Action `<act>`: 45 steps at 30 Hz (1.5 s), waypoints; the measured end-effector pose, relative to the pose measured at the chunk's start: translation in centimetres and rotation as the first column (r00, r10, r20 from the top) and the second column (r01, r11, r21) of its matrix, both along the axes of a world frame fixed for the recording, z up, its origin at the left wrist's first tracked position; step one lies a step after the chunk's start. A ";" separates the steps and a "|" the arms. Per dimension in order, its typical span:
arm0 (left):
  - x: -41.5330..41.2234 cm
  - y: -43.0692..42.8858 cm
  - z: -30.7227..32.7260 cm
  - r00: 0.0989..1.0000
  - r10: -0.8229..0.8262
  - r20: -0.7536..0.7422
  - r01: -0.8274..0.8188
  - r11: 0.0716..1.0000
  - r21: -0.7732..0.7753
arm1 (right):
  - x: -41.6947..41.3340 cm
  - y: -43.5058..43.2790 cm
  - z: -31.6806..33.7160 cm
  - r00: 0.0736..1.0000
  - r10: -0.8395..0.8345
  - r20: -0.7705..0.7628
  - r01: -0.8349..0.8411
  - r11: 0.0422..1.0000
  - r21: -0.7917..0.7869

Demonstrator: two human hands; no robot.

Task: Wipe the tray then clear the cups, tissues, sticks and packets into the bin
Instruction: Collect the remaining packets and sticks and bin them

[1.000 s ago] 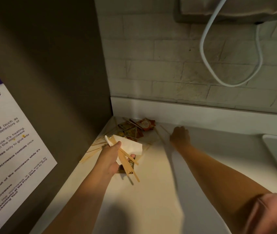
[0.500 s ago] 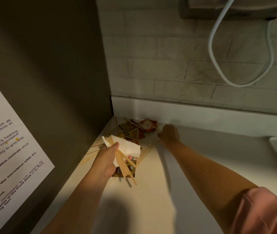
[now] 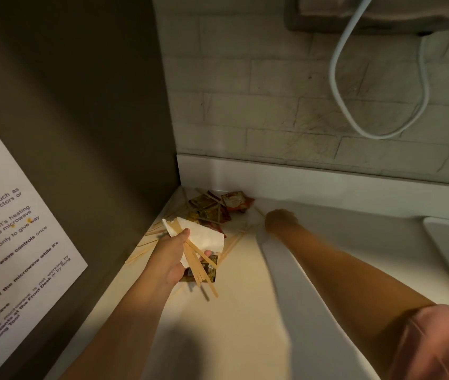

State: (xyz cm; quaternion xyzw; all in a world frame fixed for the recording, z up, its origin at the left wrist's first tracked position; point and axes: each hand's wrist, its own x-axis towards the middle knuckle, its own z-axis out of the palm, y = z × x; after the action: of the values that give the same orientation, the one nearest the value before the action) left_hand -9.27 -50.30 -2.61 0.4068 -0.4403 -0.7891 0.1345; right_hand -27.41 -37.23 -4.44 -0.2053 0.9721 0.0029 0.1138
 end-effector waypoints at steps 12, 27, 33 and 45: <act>0.1 -0.1 0.4 1.000 0.014 0.005 -0.014 1.000 0.013 | 0.8 2.7 0.6 0.987 0.009 0.159 0.005 0.996 -0.084; 1.1 -1.6 1.0 0.998 0.031 0.050 -0.029 0.999 -0.025 | 5.2 -0.2 0.1 0.791 0.608 0.065 -0.566 0.768 -0.301; 1.3 -1.7 0.7 0.998 0.032 0.049 -0.031 0.999 -0.018 | 5.0 0.2 0.1 0.807 0.591 0.021 -0.539 0.750 -0.384; 1.8 -1.2 1.1 0.999 0.033 0.000 -0.033 0.998 -0.046 | 5.9 1.8 0.2 0.835 0.533 0.138 -0.506 0.842 -0.187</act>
State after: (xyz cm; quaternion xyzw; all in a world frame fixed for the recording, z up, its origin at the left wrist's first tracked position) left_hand -7.48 -51.53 -1.49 0.4108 -0.4515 -0.7765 0.1565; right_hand -21.51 -35.46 -4.19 -0.4687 0.8624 -0.0547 0.1833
